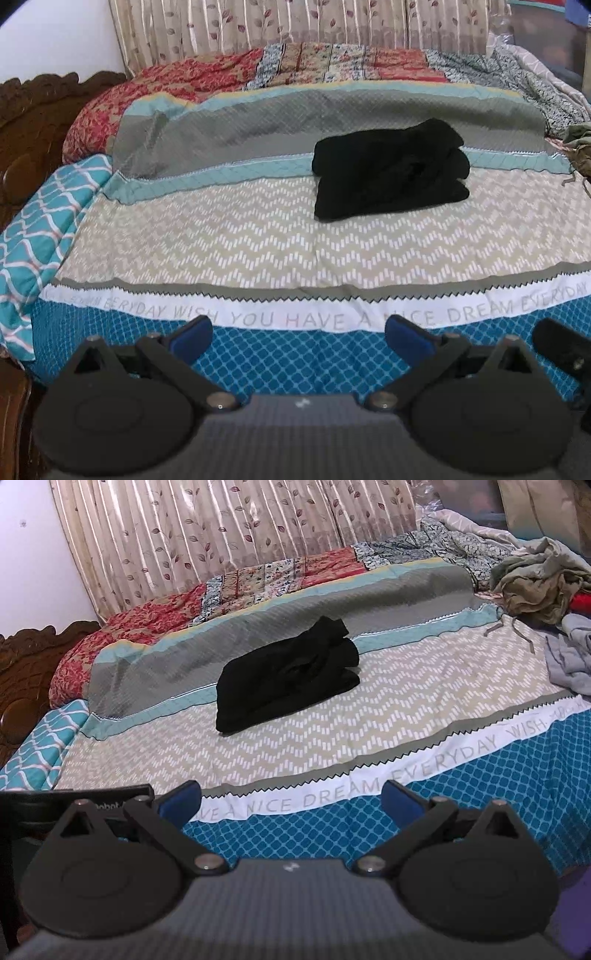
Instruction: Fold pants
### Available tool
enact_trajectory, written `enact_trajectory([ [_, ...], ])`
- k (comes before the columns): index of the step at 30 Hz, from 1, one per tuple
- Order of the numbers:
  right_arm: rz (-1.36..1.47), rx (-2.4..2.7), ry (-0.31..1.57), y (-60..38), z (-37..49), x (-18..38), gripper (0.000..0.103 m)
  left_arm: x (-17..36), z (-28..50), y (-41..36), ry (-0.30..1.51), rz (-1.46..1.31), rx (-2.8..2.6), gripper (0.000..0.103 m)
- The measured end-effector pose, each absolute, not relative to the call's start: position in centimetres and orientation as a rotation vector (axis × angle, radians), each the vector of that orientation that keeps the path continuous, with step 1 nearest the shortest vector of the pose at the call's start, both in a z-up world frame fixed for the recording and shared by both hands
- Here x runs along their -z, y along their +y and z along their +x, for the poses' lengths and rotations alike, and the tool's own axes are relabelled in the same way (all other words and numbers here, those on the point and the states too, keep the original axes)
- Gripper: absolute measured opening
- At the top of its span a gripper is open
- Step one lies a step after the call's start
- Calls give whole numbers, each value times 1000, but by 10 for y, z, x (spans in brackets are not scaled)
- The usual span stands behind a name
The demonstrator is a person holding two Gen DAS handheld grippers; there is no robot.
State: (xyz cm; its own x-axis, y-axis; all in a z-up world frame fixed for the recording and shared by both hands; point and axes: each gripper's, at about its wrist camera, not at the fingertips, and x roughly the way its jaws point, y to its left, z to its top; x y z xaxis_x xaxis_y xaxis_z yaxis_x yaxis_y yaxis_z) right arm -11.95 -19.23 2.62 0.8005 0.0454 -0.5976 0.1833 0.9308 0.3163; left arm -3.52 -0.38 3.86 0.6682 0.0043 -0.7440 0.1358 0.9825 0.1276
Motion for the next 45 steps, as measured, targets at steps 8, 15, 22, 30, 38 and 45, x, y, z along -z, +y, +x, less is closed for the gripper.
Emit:
enact_trajectory([
  [8,396,101,640,-200,-117,-22,103,-27,-31,-3,883,183,60,103],
  [15,410,95,672,-202,-115,-15,103,-16,-27,-1,939,175,66,103],
  [22,424,97,691,-203,-114,-11,103,-8,-23,-2,980,172,73,103],
  [30,448,93,715,-205,-114,-7,103,4,-23,-6,1019,189,69,103],
  [38,470,99,738,-210,-112,-1,103,13,-22,-6,1056,205,68,103],
  [45,475,102,749,-210,-113,1,103,17,-22,-7,1067,223,75,103],
])
